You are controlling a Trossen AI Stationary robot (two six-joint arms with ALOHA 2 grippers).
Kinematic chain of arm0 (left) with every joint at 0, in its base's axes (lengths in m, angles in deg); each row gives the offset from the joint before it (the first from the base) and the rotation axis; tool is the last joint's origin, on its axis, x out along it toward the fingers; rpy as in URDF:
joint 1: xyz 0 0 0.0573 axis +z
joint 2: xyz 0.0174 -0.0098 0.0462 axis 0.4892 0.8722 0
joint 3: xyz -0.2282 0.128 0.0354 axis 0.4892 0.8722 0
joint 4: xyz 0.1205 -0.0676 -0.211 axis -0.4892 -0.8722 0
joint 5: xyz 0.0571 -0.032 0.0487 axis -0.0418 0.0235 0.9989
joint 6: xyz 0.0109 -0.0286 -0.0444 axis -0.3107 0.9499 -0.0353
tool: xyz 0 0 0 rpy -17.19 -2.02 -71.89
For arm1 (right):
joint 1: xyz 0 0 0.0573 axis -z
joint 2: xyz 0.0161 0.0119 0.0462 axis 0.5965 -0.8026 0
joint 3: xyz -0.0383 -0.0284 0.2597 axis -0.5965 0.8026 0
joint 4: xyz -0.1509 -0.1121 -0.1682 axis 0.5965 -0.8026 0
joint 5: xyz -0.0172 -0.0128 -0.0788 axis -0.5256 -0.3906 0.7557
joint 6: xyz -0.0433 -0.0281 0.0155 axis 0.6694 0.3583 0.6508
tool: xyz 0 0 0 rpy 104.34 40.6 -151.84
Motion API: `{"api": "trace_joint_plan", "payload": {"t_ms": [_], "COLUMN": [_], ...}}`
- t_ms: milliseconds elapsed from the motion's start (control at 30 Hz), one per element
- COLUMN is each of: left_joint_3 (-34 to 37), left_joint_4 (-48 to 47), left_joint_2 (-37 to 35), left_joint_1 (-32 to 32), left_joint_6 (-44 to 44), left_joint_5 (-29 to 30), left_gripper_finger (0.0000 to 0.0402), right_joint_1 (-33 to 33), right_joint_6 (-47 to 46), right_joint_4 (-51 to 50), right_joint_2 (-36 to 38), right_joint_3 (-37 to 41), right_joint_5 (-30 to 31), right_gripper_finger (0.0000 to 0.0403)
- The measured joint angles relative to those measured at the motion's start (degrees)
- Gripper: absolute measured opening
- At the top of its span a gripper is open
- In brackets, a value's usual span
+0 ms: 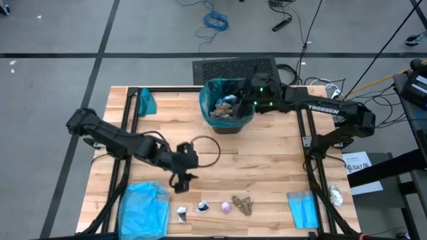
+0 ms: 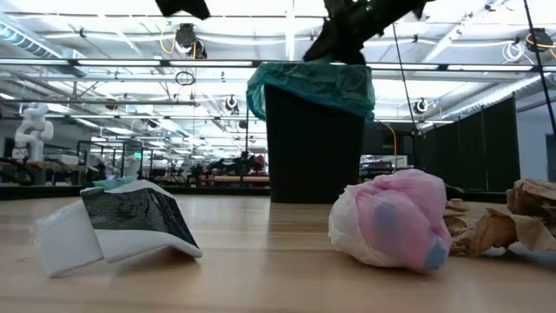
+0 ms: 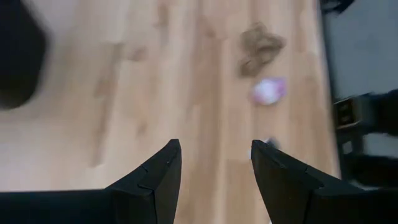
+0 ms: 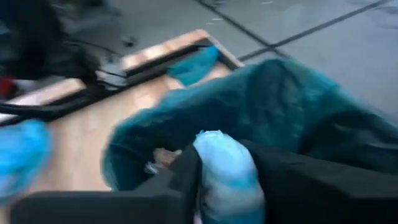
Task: Place trash/remove bag and relplace
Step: Put the blue plastic into the blue trash bag inside the black trash bin, then put the brown napkin into the blue trash bag inside the black trash bin
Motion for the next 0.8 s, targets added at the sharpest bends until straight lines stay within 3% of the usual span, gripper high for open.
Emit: {"api": "trace_joint_plan", "payload": {"t_ms": [167,300,400,533,667,800], "left_joint_3": [6.56,8.59,8.59,8.59,8.57,8.55], "left_joint_4": [10.66,14.28,18.34,20.84,24.02,27.33], "left_joint_2": [2.10,5.95,9.17,11.44,11.29,10.58], "left_joint_1": [-0.75,-1.29,-2.27,-3.11,-3.91,-5.22], "left_joint_6": [0.04,-0.90,-1.47,3.08,8.77,14.24], "left_joint_5": [-4.08,-10.03,-13.69,-14.20,-12.07,-8.13], "left_gripper_finger": [0.0189,0.0189,0.0189,0.0189,0.0189,0.0189], "right_joint_1": [5.22,5.64,-0.60,-14.41,-30.23,-43.66], "right_joint_6": [-6.56,-8.82,-6.94,-8.40,-15.41,-23.19], "right_joint_4": [0.88,-4.27,-10.19,-20.89,-26.86,-26.75], "right_joint_2": [0.07,1.34,3.52,6.95,8.46,7.96], "right_joint_3": [-0.02,-0.02,-0.07,-0.07,-0.07,0.79], "right_joint_5": [-16.70,-22.98,-19.52,-8.59,3.37,13.14], "right_gripper_finger": [0.0246,0.0297,0.0299,0.0278,0.0252,0.0231]}}
